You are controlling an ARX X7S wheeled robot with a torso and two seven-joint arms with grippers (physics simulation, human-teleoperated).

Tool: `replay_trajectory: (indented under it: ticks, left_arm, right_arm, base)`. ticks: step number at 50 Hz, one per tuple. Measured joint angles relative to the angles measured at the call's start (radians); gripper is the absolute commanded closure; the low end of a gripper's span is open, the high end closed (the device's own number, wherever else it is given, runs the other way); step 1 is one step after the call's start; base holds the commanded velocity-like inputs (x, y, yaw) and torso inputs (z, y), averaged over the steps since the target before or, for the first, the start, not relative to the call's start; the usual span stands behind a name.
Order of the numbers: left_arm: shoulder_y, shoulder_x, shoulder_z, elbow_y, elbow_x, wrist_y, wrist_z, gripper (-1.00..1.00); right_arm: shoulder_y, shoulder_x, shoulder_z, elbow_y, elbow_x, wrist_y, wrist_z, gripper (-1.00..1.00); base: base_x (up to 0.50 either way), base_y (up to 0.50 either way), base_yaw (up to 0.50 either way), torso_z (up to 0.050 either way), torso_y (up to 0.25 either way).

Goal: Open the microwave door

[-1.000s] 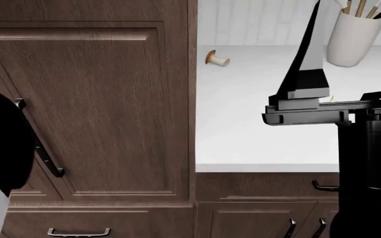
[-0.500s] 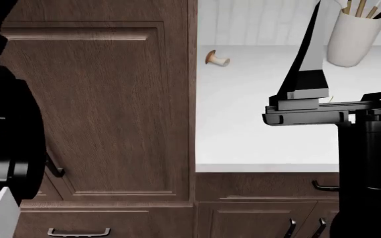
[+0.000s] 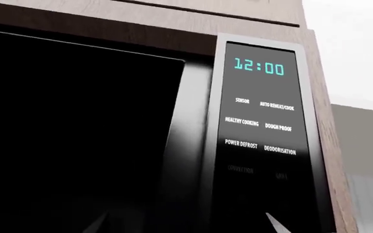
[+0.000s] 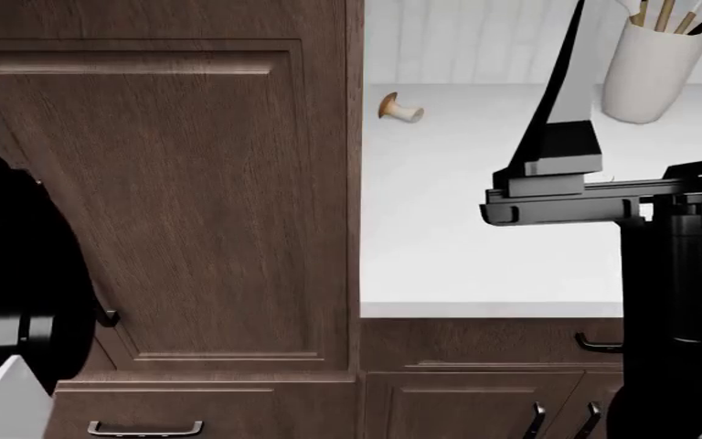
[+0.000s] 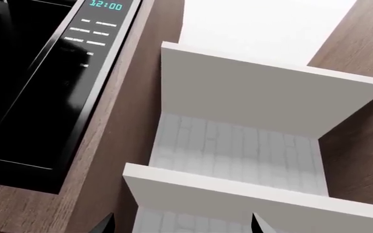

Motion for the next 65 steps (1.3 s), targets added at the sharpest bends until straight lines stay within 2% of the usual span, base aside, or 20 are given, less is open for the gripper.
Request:
replay_trajectory:
  ticks: [9,20,36,54,65]
  left_arm:
    - [0.028,0.011,-0.067,0.034,-0.008,0.036,-0.059,-1.0]
    - [0.043,0.012,-0.108,0.091,-0.114,0.077,-0.11,-1.0]
    - [0.083,-0.037,-0.129,0.197,-0.165,0.059,-0.172,-1.0]
    - [0.122,-0.135,-0.243,0.405,-0.175,-0.142,-0.256,-1.0]
    - [0.114,-0.202,-0.34,0.524,-0.235,-0.303,-0.306,-1.0]
  right_arm:
    - [0.005,0.0,-0.004,0.001,-0.004,0.004,-0.003,-1.0]
    - [0.007,0.0,-0.008,0.003,-0.006,0.006,-0.003,-1.0]
    - [-0.006,0.0,0.0,0.004,0.006,-0.005,0.002,-1.0]
    - [-0.012,0.0,0.012,0.002,0.024,-0.012,0.005,-1.0]
    - [-0.011,0.0,0.016,0.001,0.036,-0.011,0.007,-1.0]
  base:
    - [0.0,0.0,0.0,0.0,0.0]
    - [0.0,0.0,0.0,0.0,0.0]
    - [0.0,0.0,0.0,0.0,0.0]
    - [0.0,0.0,0.0,0.0,0.0]
    - [0.0,0.0,0.0,0.0,0.0]
